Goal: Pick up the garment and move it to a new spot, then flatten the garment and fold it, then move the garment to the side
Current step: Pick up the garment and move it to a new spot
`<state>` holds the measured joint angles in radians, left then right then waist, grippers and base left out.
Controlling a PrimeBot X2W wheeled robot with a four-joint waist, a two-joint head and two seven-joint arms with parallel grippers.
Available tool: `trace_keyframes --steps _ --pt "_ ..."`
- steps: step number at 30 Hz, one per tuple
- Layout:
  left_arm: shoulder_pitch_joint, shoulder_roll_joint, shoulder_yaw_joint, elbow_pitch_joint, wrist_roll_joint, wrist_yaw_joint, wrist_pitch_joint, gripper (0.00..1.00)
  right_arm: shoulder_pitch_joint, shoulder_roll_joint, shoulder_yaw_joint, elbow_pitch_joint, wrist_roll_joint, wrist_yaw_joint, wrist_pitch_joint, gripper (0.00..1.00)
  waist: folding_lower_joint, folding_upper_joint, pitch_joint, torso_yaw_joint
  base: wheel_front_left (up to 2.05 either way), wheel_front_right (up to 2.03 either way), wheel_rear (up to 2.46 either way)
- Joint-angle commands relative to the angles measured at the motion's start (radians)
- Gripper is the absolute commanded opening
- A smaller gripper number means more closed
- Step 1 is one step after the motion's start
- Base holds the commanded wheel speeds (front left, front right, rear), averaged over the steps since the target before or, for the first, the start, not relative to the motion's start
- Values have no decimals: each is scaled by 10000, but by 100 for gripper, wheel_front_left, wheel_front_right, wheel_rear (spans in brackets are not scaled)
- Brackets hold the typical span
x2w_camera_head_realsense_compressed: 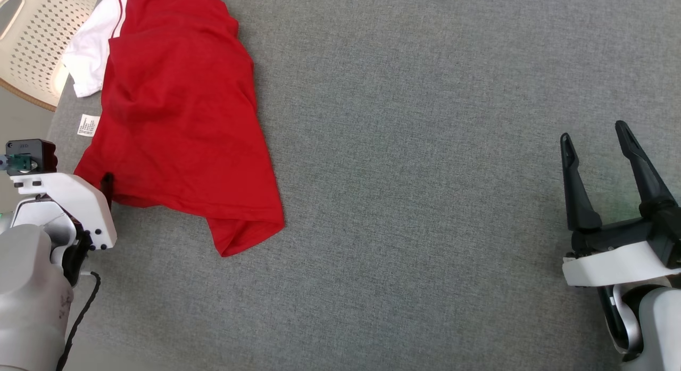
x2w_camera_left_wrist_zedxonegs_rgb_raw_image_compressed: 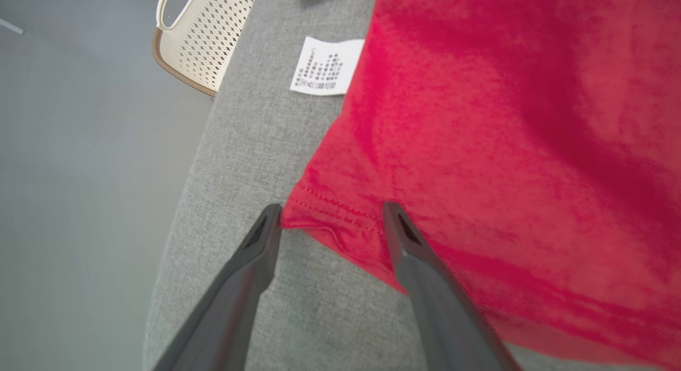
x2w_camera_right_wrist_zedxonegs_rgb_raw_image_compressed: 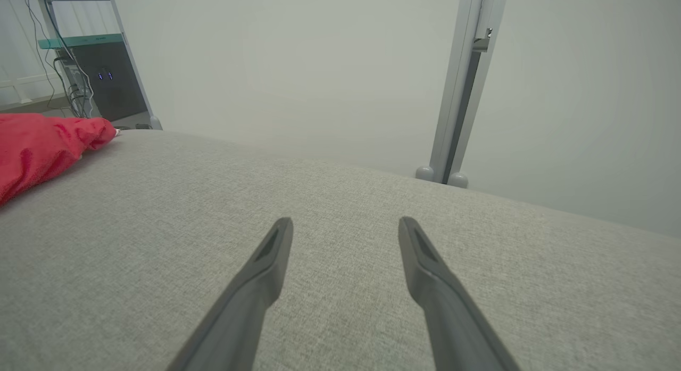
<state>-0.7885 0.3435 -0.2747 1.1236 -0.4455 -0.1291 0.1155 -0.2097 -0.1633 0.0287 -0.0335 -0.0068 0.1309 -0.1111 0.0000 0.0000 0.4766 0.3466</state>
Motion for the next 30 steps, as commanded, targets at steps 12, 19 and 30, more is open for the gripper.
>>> trace_keyframes --steps 12,19,30 --pt "184 319 -380 -787 -1757 -9 -1526 0 4 157 -50 455 99 -4 -388 100 0 0 -685 -147 0 0 0" --pt "760 754 -658 -3607 -3520 -9 -2635 0 143 499 -232 1115 350 -4 -928 100 0 0 -1763 -320 0 0 0" --pt "510 1143 -562 -8668 -4206 523 -2264 0 80 952 -175 2035 719 -4 -1466 100 0 0 -2988 -1305 0 0 0"
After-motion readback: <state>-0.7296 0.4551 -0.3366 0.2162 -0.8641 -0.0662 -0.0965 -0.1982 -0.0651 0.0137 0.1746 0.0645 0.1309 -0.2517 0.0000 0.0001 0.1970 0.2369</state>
